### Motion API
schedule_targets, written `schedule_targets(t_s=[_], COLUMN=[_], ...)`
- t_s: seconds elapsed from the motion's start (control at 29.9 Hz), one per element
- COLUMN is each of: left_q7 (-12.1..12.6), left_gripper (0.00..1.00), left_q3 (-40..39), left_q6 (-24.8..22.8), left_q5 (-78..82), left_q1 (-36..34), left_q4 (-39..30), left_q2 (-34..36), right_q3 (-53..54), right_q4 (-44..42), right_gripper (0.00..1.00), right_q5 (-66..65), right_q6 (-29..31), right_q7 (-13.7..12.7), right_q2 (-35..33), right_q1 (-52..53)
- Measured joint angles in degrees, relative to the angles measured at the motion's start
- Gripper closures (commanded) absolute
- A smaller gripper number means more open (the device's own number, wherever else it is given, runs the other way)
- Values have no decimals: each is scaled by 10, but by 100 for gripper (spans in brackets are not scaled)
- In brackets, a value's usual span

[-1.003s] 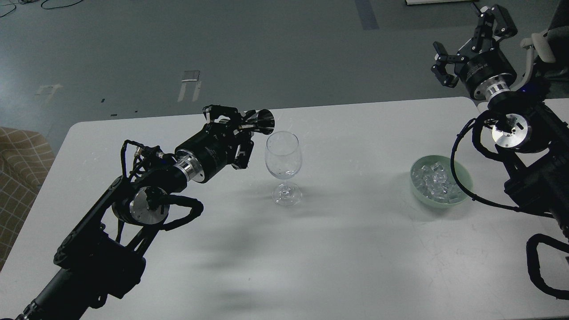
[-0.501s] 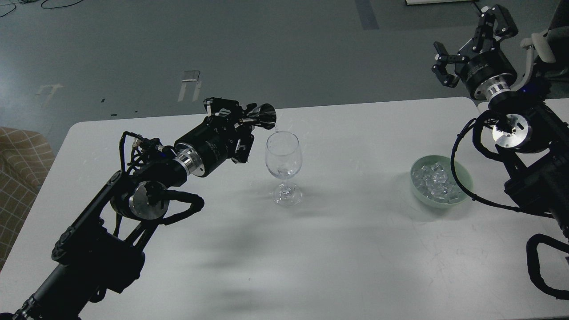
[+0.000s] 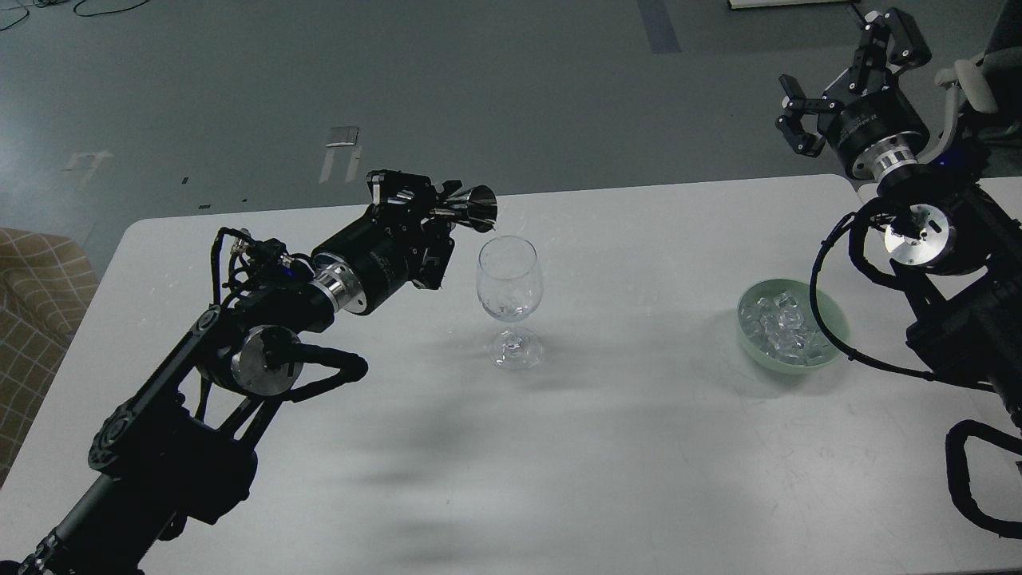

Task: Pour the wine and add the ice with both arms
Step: 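Tilt the jigger over the wine glass to pour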

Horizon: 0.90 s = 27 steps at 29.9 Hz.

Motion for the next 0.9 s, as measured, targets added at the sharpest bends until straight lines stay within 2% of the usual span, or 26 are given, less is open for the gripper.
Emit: schedule_targets(t_s=[0.63, 0.9], left_q7=[-7, -23], left_gripper=[91, 91], left_q3=[-1, -1], left_q6=[-18, -29], left_q5=[82, 113], left_q1=[-11, -16], left_q4=[-11, -11], left_q2=[6, 17], right_q3=[1, 1], right_q4=[0, 0], right_gripper=[0, 0], right_q5=[0, 0], right_q6=[0, 0], right_q7=[0, 0], right_q2=[0, 0], right_q1=[0, 0])
